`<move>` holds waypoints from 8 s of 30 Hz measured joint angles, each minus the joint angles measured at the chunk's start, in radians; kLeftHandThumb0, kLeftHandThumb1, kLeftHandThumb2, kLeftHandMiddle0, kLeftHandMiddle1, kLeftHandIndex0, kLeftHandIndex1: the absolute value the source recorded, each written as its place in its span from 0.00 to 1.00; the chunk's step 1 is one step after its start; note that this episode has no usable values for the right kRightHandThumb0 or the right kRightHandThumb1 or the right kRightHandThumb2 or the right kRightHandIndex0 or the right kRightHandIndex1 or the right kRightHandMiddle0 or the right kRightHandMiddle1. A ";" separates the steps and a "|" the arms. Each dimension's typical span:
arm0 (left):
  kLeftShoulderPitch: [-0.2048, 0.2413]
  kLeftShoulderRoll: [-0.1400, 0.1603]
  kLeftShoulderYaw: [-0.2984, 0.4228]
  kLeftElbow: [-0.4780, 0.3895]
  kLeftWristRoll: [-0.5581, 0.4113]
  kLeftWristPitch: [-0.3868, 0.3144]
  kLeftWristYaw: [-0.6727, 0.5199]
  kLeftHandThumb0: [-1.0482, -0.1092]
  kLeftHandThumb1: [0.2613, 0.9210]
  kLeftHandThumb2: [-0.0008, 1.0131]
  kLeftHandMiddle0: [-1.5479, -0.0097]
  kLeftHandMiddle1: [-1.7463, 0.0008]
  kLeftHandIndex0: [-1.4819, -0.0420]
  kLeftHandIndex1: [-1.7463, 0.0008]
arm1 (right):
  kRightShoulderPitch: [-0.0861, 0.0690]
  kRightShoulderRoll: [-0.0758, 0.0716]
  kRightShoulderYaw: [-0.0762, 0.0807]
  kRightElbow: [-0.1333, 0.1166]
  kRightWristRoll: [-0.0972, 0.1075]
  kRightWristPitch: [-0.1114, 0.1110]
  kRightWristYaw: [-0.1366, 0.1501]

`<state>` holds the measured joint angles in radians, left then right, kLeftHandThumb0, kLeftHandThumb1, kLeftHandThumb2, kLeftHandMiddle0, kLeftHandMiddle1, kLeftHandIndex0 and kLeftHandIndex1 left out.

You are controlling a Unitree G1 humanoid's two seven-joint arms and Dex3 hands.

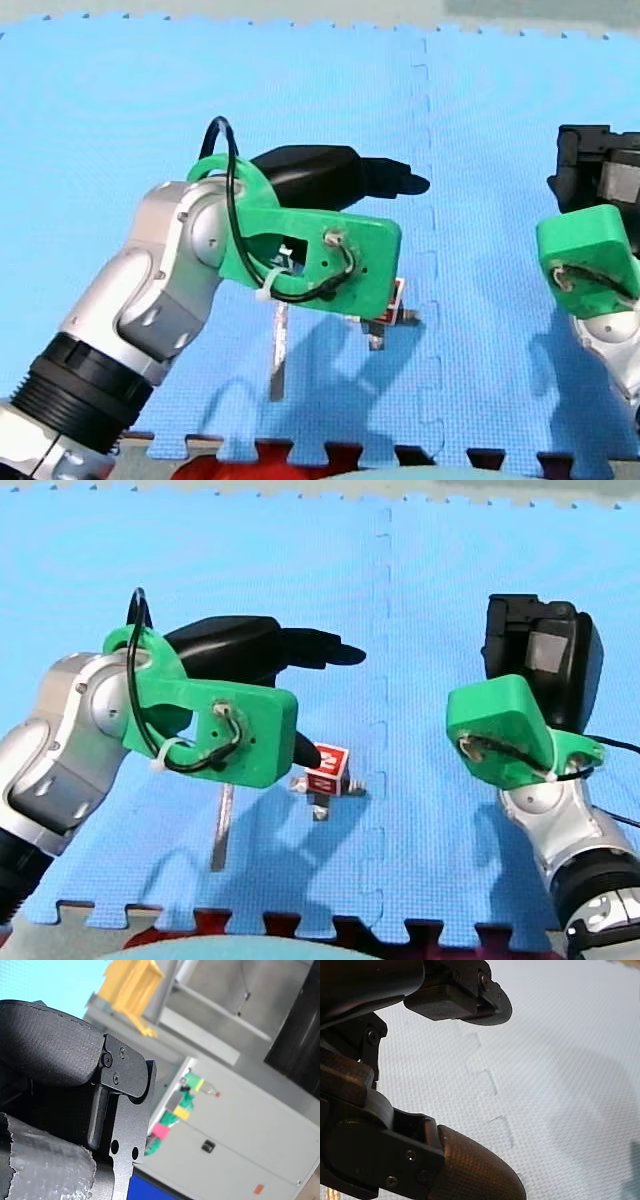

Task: Stack cube left

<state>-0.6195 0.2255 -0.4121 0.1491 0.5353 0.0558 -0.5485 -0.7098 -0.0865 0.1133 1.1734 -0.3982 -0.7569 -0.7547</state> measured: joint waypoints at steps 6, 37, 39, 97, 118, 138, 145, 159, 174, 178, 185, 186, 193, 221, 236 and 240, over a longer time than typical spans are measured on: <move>0.048 0.050 0.045 -0.139 0.002 0.021 0.000 0.00 1.00 0.06 0.44 0.85 0.72 1.00 | 0.000 0.002 -0.002 0.010 0.003 0.003 0.003; 0.015 0.124 0.247 0.521 -0.207 -0.530 0.429 0.00 0.89 0.00 0.45 0.00 0.55 0.98 | 0.003 0.004 -0.013 0.035 0.020 0.013 0.021; 0.005 0.115 0.254 0.568 -0.226 -0.556 0.429 0.00 0.87 0.00 0.44 0.00 0.55 0.98 | 0.003 0.005 -0.013 0.035 0.019 0.012 0.021; -0.255 0.060 0.221 1.132 -0.197 -0.603 0.309 0.58 0.64 0.00 0.51 0.00 0.64 0.99 | 0.035 -0.015 -0.013 0.018 0.015 -0.024 0.002; -0.280 -0.021 0.223 1.144 -0.220 -0.538 0.219 0.66 0.62 0.00 0.52 0.12 0.52 1.00 | 0.035 -0.026 -0.011 0.003 0.005 -0.039 -0.018; -0.320 0.001 0.165 1.154 -0.136 -0.563 0.230 0.66 0.62 0.00 0.55 0.00 0.70 1.00 | 0.049 -0.028 -0.007 -0.025 -0.007 -0.052 -0.036; -0.336 0.022 0.110 1.158 -0.070 -0.576 0.285 0.60 0.64 0.01 0.55 0.00 0.73 1.00 | 0.052 -0.028 -0.007 -0.027 -0.007 -0.051 -0.037; -0.363 0.042 0.058 1.160 -0.016 -0.570 0.330 0.57 0.65 0.00 0.58 0.00 0.77 1.00 | 0.061 -0.031 -0.007 -0.030 -0.008 -0.046 -0.035; -0.358 0.024 0.104 1.172 -0.079 -0.557 0.300 0.67 0.62 0.00 0.50 0.93 0.64 0.99 | 0.069 -0.034 -0.007 -0.042 -0.013 -0.045 -0.037; -0.343 0.017 0.120 1.174 -0.098 -0.557 0.293 0.67 0.62 0.00 0.42 0.92 0.62 0.99 | 0.070 -0.035 -0.007 -0.045 -0.016 -0.045 -0.039; -0.325 0.003 0.127 1.173 -0.100 -0.557 0.297 0.69 0.63 0.00 0.52 0.19 0.56 1.00 | 0.076 -0.035 -0.008 -0.053 -0.020 -0.046 -0.043; -0.323 0.000 0.129 1.173 -0.103 -0.557 0.295 0.69 0.63 0.00 0.52 0.18 0.56 1.00 | 0.077 -0.035 -0.008 -0.055 -0.020 -0.046 -0.043; -0.311 -0.014 0.149 1.173 -0.130 -0.552 0.260 0.69 0.64 0.00 0.46 0.44 0.51 0.99 | 0.082 -0.035 -0.009 -0.067 -0.021 -0.046 -0.045; -0.298 -0.007 0.099 1.173 -0.068 -0.566 0.328 0.66 0.66 0.00 0.49 0.00 0.56 1.00 | 0.103 -0.033 -0.009 -0.092 -0.027 -0.045 -0.056; -0.304 -0.001 0.069 1.174 -0.035 -0.566 0.370 0.64 0.67 0.00 0.54 0.01 0.57 1.00 | 0.107 -0.033 -0.004 -0.085 -0.038 -0.053 -0.072; -0.305 0.000 0.064 1.174 -0.032 -0.565 0.376 0.64 0.67 0.00 0.54 0.02 0.57 1.00 | 0.107 -0.033 -0.003 -0.084 -0.040 -0.053 -0.075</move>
<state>-0.9242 0.2257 -0.3482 1.3232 0.5034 -0.5095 -0.1730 -0.6029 -0.1196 0.1103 1.0897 -0.4381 -0.8099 -0.8302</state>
